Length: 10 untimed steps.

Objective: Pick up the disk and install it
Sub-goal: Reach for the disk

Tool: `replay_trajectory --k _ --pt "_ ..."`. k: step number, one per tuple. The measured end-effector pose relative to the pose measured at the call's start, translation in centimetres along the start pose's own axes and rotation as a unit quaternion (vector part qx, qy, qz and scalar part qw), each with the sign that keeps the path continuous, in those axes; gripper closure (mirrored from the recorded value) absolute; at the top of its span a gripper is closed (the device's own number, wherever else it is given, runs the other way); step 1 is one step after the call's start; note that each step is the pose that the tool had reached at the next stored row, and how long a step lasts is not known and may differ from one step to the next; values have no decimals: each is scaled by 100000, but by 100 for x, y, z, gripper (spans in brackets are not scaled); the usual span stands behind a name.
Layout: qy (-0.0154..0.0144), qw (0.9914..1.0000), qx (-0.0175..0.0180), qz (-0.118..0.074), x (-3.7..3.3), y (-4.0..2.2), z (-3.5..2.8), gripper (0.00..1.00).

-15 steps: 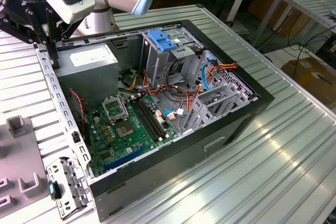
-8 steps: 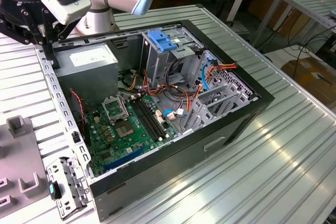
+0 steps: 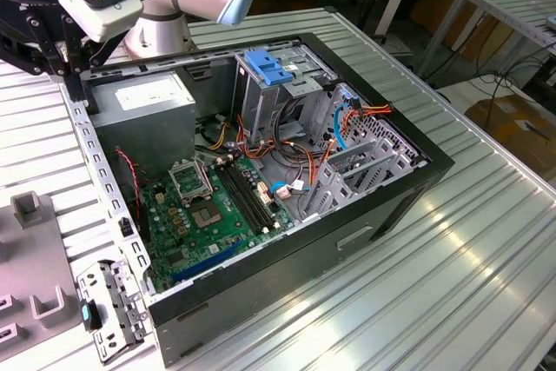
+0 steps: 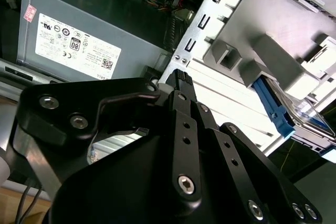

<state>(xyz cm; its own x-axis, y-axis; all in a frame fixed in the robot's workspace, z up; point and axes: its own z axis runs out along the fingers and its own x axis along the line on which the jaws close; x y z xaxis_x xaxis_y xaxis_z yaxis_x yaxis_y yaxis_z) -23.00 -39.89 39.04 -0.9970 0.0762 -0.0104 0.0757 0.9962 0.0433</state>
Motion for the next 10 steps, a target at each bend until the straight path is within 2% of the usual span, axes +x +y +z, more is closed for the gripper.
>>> replay_trajectory --k 10 --pt "14 100000 0 -5 76 -6 1 89"
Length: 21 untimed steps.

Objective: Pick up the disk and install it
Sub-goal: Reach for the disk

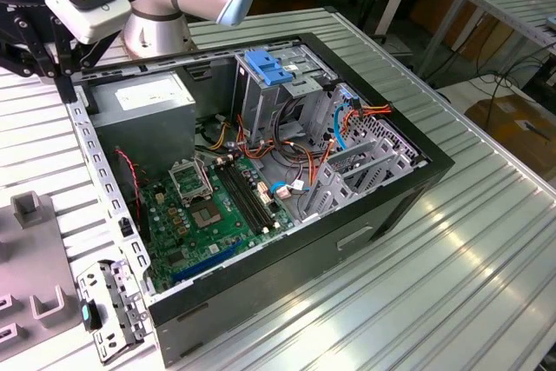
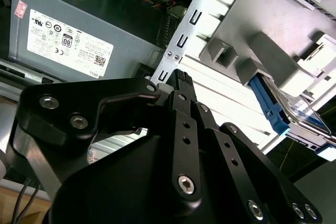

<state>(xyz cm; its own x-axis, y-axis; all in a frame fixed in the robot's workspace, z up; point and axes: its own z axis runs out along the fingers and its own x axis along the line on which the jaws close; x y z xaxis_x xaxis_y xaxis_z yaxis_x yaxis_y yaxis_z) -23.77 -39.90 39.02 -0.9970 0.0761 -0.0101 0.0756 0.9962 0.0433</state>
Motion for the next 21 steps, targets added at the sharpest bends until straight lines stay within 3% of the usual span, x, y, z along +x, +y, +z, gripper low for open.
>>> replay_trajectory --k 21 --pt "28 100000 4 9 150 -11 1 89"
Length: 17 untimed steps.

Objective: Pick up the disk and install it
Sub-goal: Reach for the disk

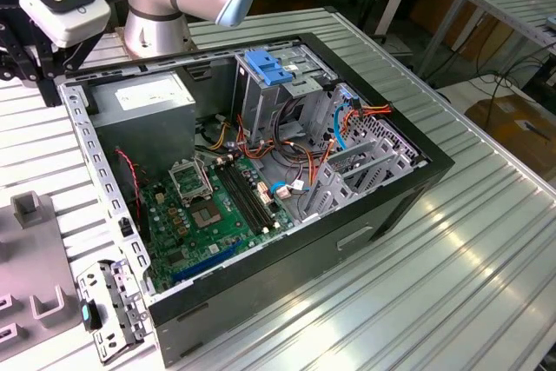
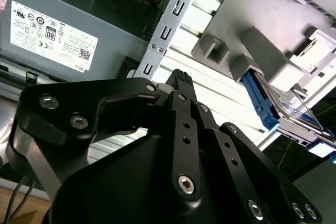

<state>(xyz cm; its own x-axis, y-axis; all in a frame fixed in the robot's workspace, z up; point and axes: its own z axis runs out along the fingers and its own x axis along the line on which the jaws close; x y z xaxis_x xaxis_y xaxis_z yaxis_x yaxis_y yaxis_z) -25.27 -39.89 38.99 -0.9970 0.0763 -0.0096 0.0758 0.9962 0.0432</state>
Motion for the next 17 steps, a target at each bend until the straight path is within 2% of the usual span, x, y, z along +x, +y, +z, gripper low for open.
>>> replay_trajectory --k 5,8,11,17 --pt "9 100000 1 -4 48 -4 0 89" --pt "6 100000 0 -4 116 -9 0 89" --pt "9 100000 1 -2 212 -16 0 89" --pt "11 100000 3 -3 226 -17 -1 89"
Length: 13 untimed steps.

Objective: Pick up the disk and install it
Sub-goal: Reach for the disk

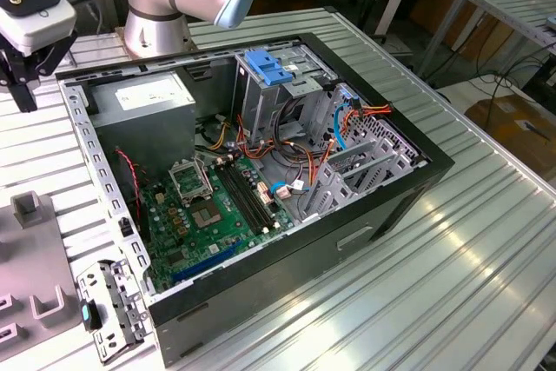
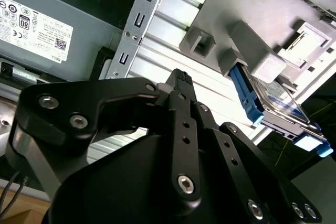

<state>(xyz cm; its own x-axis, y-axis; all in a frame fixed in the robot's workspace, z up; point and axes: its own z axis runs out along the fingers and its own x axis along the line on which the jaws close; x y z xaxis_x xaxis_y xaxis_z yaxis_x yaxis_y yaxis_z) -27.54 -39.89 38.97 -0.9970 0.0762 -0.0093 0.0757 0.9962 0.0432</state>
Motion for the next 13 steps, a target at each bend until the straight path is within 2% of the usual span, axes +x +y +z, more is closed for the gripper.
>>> replay_trajectory --k 6,13 --pt "1 100000 -1 0 25 -2 0 89" --pt "-4 100000 -6 3 171 -13 -2 89"
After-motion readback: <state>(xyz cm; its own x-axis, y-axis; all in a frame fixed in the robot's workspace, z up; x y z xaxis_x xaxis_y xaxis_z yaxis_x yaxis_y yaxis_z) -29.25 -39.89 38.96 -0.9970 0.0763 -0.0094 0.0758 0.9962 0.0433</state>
